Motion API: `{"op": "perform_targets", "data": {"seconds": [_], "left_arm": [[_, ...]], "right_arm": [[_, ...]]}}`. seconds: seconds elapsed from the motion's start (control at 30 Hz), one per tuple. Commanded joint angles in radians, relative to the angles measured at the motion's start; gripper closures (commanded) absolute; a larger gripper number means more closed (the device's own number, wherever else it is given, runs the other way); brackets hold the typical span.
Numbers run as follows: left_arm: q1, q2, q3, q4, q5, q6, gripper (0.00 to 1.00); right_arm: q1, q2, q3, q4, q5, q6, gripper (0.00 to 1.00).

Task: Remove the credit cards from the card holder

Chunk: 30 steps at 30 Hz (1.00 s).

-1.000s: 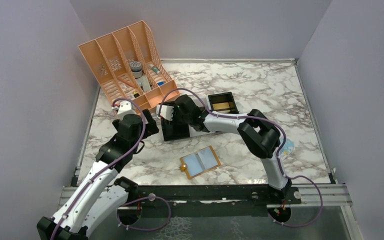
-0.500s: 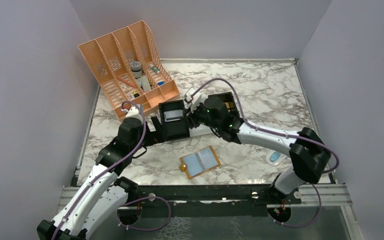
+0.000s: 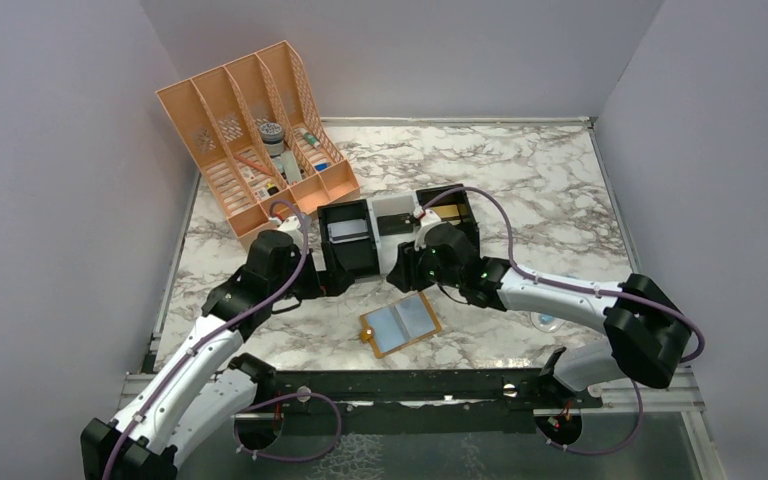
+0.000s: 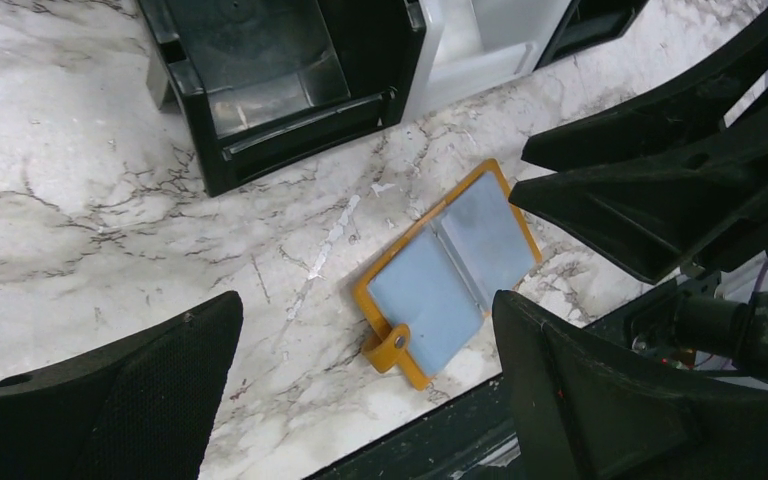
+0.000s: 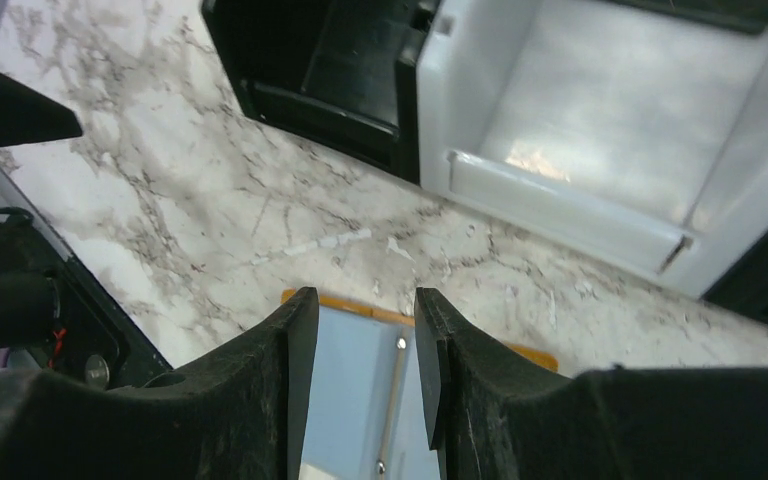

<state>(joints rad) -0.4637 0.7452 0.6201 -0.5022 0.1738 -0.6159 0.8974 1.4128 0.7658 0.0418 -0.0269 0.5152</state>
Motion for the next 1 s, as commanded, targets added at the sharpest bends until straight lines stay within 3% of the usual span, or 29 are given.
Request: {"op": "perform_targets", "data": {"seconds": [0.0,0.2,0.37,0.63,0.8,0.97], "left_arm": [[0.007,0.021,0.008,0.048,0.088,0.052,0.02],[0.006,0.110,0.002,0.131,0.096,0.057,0.02],[0.006,0.214,0.010,0.177,0.180,0.007,0.10],[0.003,0.308,0.006,0.179,0.285,0.028,0.22],[-0.028,0.337,-0.044,0.191,0.260,-0.016,0.26],[-0.168,0.379,-0.038,0.214,0.137,-0.076,0.30]], "right_arm": [[0.000,-0.037,0.003,-0.127,0.077,0.091,0.59],[0.000,-0.078,-0.012,-0.161,0.104,0.104,0.59],[-0.001,-0.094,-0.030,-0.148,0.122,0.155,0.58],[-0.002,0.052,0.078,-0.256,-0.010,0.145,0.63],[-0.002,0.038,0.041,-0.309,-0.021,0.162,0.64],[-0.002,0.008,0.064,-0.451,0.054,0.146,0.64]]}}
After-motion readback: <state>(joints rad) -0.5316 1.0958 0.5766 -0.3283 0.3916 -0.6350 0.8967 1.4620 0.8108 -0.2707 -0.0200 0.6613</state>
